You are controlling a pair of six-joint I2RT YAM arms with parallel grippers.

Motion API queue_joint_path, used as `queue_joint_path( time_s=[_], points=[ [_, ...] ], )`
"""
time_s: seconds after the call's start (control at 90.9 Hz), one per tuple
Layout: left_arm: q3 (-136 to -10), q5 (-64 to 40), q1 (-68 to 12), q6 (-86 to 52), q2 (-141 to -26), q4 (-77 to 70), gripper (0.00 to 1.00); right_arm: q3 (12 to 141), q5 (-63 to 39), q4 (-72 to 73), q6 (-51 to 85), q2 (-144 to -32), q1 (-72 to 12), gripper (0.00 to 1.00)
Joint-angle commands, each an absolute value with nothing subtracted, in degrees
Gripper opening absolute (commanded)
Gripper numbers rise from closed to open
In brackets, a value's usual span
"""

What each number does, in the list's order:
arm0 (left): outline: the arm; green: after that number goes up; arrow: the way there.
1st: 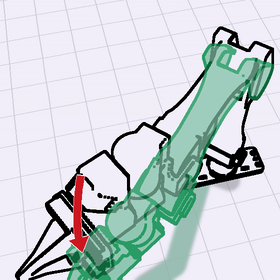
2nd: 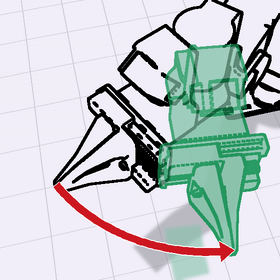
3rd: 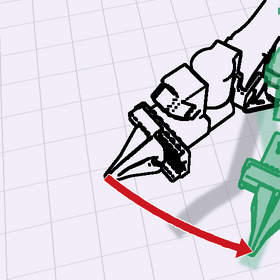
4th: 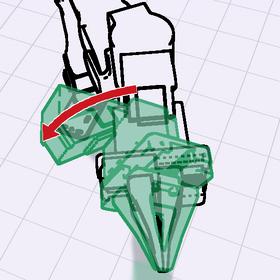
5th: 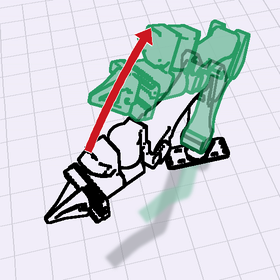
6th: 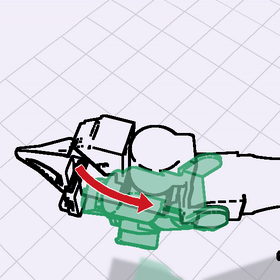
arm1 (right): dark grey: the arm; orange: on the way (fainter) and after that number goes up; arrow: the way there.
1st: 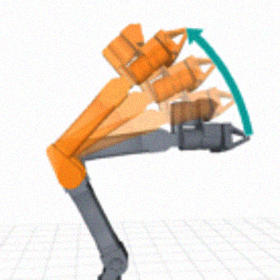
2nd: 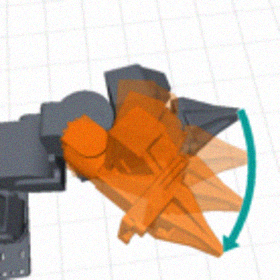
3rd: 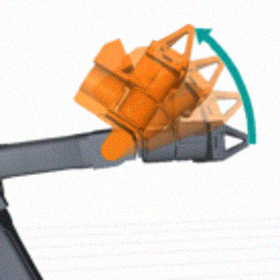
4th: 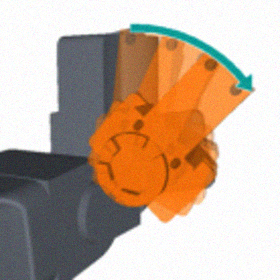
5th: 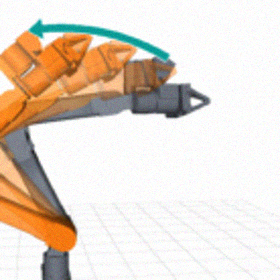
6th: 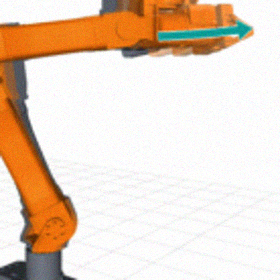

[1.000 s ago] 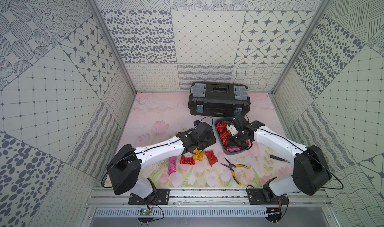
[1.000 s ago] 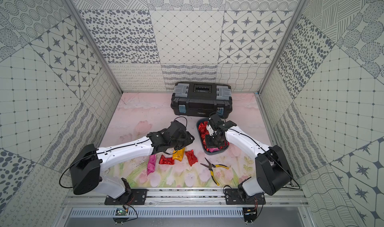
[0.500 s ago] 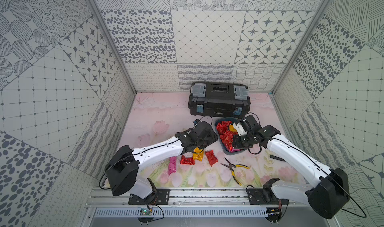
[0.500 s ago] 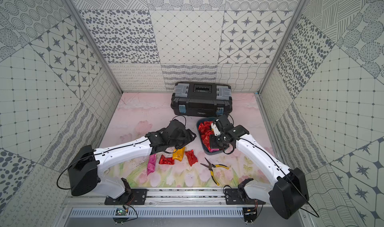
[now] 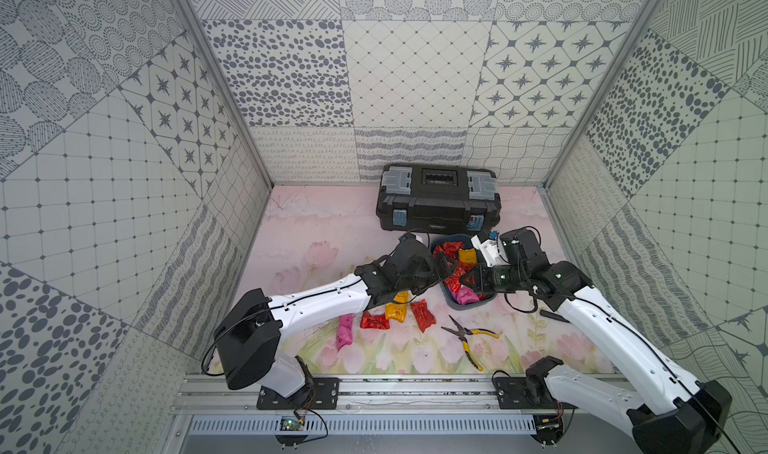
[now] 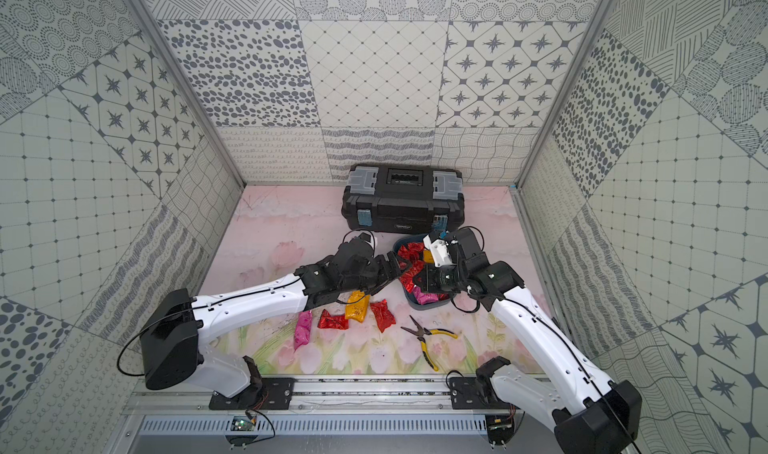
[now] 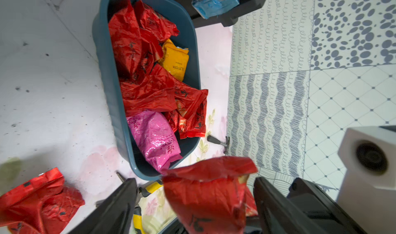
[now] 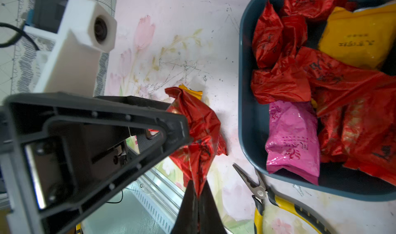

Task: Take the tea bags out of the storage box
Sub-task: Pick up the tea bag from the storage box.

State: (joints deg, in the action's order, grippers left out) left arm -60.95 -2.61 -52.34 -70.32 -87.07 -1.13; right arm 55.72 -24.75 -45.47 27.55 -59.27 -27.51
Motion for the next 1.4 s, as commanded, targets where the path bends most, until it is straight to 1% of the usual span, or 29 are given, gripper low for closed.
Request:
queue_joint_path(
  time_s=[0.0,0.033,0.099,0.22,0.341,0.407,0.44,0.517,0.572,0.605,0.682,0.847,0.957,1.122,1.266,1.387],
  points=[
    [-61.41,-3.67,-52.31,-70.09,-86.97,-7.76,0.81,57.14,-28.34,-40.54,28.84,-59.40,-27.32,0.00],
    [-61.28,-2.96,-52.30,-70.37,-86.92,-7.67,0.77,57.02,-28.47,-40.08,29.14,-59.40,-27.29,0.00],
    [-61.31,-2.06,-52.29,-70.64,-86.88,-7.72,0.64,56.59,-28.68,-39.24,29.78,-59.55,-27.26,0.00],
    [-61.52,-0.49,-52.30,-70.16,-86.25,-6.95,0.45,55.63,-28.33,-38.58,30.62,-59.52,-27.29,0.00],
    [-61.69,1.10,-52.31,-69.33,-85.40,-4.46,0.29,55.34,-27.34,-38.50,31.00,-59.31,-27.33,0.00],
    [-61.77,1.72,-52.20,-68.94,-85.04,-2.99,0.23,55.43,-26.81,-38.55,31.10,-59.29,-27.27,0.00],
    [-61.85,1.88,-52.01,-68.59,-84.84,-2.28,0.22,55.46,-26.42,-38.58,31.18,-59.23,-27.33,0.08],
    [-62.38,1.86,-51.36,-67.52,-84.56,0.67,0.19,55.65,-25.39,-38.54,31.20,-58.84,-27.32,0.27],
    [-62.98,1.77,-50.59,-66.01,-84.33,3.73,0.18,55.68,-24.19,-38.56,31.08,-58.29,-27.33,0.37],
    [-63.42,1.40,-49.97,-64.83,-84.11,5.98,0.18,55.64,-23.26,-38.56,30.90,-57.93,-27.22,0.41],
    [-64.87,0.60,-48.11,-60.05,-83.69,13.20,0.16,55.14,-21.03,-38.54,30.47,-56.62,-27.24,0.45],
    [-67.79,-5.96,-40.79,-45.24,-85.56,31.82,0.15,53.63,-16.61,-39.00,29.94,-54.53,-27.16,0.47],
    [-70.66,-7.51,-34.94,-36.73,-89.33,44.12,0.16,53.32,-15.36,-40.03,29.59,-54.45,-27.11,0.47],
    [-73.38,-1.41,-33.09,-26.70,-93.76,51.02,0.16,53.08,-15.66,-40.25,29.79,-55.49,-27.16,0.47],
    [-73.83,5.19,-33.16,-22.63,-98.78,55.29,0.15,53.72,-16.34,-41.20,29.11,-56.94,-27.16,0.47],
    [-72.59,8.57,-33.07,-20.37,-99.40,54.83,0.16,53.65,-16.49,-41.84,28.50,-57.36,-27.07,0.47]
  ],
)
